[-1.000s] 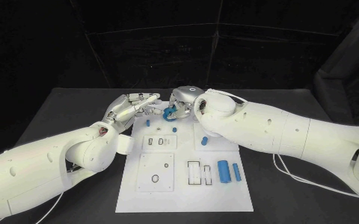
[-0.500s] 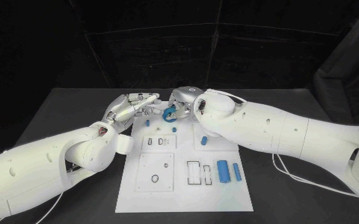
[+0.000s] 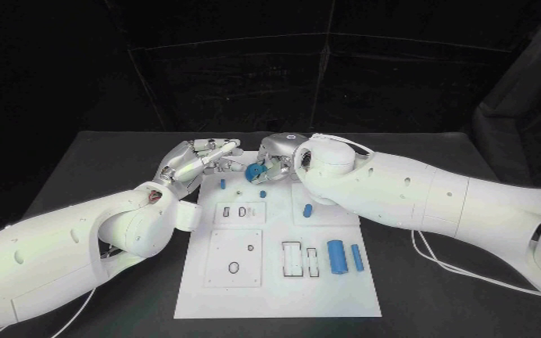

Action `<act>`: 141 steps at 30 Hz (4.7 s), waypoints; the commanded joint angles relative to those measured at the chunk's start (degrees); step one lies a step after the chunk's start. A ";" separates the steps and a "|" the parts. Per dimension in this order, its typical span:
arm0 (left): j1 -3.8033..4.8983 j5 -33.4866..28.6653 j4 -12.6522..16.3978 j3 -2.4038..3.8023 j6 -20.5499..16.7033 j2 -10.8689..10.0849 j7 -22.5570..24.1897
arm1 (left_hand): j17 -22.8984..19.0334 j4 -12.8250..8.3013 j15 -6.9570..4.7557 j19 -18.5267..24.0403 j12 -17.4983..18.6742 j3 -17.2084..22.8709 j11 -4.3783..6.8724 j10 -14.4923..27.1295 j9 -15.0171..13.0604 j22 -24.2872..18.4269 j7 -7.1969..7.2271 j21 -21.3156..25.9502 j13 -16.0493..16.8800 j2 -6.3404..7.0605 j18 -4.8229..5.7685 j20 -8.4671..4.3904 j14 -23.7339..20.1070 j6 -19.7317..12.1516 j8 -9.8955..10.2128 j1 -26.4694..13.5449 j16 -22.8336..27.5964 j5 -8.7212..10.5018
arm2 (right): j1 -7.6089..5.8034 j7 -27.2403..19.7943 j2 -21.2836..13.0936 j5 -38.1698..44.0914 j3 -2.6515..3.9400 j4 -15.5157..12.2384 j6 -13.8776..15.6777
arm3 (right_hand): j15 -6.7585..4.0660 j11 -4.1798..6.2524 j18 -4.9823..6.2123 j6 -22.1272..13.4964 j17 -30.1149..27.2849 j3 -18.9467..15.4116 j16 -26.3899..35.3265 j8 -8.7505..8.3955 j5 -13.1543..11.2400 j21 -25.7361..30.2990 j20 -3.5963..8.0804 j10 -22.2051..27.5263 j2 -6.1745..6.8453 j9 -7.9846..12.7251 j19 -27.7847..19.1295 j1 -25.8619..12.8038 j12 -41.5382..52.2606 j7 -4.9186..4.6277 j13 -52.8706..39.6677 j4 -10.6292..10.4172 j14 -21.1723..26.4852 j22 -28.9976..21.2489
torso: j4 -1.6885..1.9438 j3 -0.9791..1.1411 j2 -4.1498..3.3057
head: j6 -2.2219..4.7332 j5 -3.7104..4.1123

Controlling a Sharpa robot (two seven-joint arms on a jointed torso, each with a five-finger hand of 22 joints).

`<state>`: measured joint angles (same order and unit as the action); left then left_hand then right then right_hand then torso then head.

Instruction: Assemble the parts on the task board

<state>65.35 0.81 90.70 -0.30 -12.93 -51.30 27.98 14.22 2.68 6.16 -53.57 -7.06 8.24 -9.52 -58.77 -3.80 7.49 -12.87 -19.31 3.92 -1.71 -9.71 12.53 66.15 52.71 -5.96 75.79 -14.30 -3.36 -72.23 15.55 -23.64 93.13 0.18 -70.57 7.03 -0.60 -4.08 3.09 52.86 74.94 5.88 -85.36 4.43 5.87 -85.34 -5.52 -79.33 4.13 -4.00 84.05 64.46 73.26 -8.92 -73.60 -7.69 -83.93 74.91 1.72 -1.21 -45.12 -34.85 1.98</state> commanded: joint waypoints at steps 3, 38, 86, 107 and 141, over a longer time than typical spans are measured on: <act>0.09 0.30 0.00 0.03 0.75 -0.04 -0.15 | 0.09 -0.16 0.04 -0.25 0.24 0.07 -0.18 -0.15 0.08 -0.05 -0.40 0.35 -0.09 -0.44 -0.77 0.04 0.08 0.07 0.23 -0.29 0.29 -0.04 | -0.08 0.00 -0.28 -1.05 -0.02 -0.14 0.88 | 0.19 0.01 -0.44 0.13 5.48 -0.24 -0.33 0.17 0.27 0.13 -0.10 -0.60 0.01 0.01 0.38 -0.72 0.40 -0.19 -0.17 -0.54 -4.15 1.84 | 0.02 0.00 0.00 | -0.08 -0.03; 0.08 0.30 -1.47 0.02 1.18 0.07 -0.10 | 0.22 -0.33 0.05 -0.25 0.37 0.29 -0.19 -0.10 0.08 -0.13 -0.39 0.45 -0.10 -0.44 -0.76 0.06 0.05 0.02 0.34 -0.39 0.45 -0.05 | 0.52 -23.00 -27.40 -23.96 -0.10 -6.80 7.32 | -0.32 0.67 -0.25 0.36 5.37 0.29 -0.05 -0.27 4.51 0.68 0.27 -0.12 0.94 0.08 -0.14 10.51 -0.33 0.45 -0.02 6.74 -4.02 0.87 | -1.61 1.14 0.62 | 0.91 0.78; 0.03 0.30 -2.46 0.00 1.53 0.35 -0.30 | 0.28 -0.43 0.05 -0.26 0.40 0.40 -0.18 -0.12 0.08 -0.17 -0.37 0.49 -0.09 -0.44 -0.77 0.06 0.04 0.04 0.37 -0.42 0.52 -0.05 | 3.67 -22.08 -22.83 -20.89 -0.10 -0.40 4.58 | -0.43 0.79 -0.30 4.27 6.01 3.03 -0.24 1.08 2.32 0.63 0.46 -0.68 -2.71 -0.24 0.00 11.98 0.28 0.49 -0.84 9.03 -4.17 1.10 | -1.46 0.82 0.68 | -0.25 1.08; 0.03 0.30 -2.52 -0.01 1.64 0.25 -0.51 | 0.28 -0.43 0.05 -0.26 0.40 0.40 -0.18 -0.12 0.08 -0.17 -0.37 0.49 -0.09 -0.44 -0.77 0.06 0.04 0.04 0.37 -0.42 0.52 -0.05 | 3.68 -22.09 -22.75 -23.07 -0.09 -1.05 14.82 | -2.66 3.36 -0.51 11.58 7.38 7.86 -0.83 4.65 1.10 0.20 2.48 -2.16 -6.77 -1.28 0.62 12.05 1.70 3.55 -2.36 10.39 -4.49 2.25 | -1.44 0.85 0.72 | -0.49 1.49; 0.53 -0.19 -5.24 0.01 1.33 0.89 -0.35 | 0.39 -0.55 0.05 -0.27 0.46 0.58 -0.17 -0.16 0.07 -0.22 -0.36 0.56 -0.08 -0.44 -0.77 0.07 0.03 0.06 0.41 -0.52 0.63 -0.04 | 4.39 -2.77 -6.94 -4.90 -1.77 -13.16 11.42 | -2.54 3.16 -0.36 10.49 7.30 9.20 -0.74 4.02 2.95 0.56 2.54 -2.00 -6.33 -1.05 0.37 9.38 1.07 3.20 -2.06 10.05 -4.48 1.40 | -0.19 -0.13 2.69 | -3.85 -3.72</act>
<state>65.74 0.77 85.51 -0.33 -12.11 -50.49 27.55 14.54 2.37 6.15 -53.57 -6.86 8.56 -9.52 -58.77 -3.80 7.32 -12.87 -19.10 3.89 -1.97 -9.71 12.52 66.15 52.72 -5.76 75.53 -13.96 -3.36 -67.96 10.77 -31.02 83.59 -1.52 -83.83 21.32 -2.87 -1.02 3.10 61.87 74.93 13.99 -85.97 7.76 8.45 -84.96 -3.35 -81.57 -2.16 -4.37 83.94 74.28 74.53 -7.07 -74.97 3.06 -84.15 74.90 1.30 -1.27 -42.57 -38.48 -1.39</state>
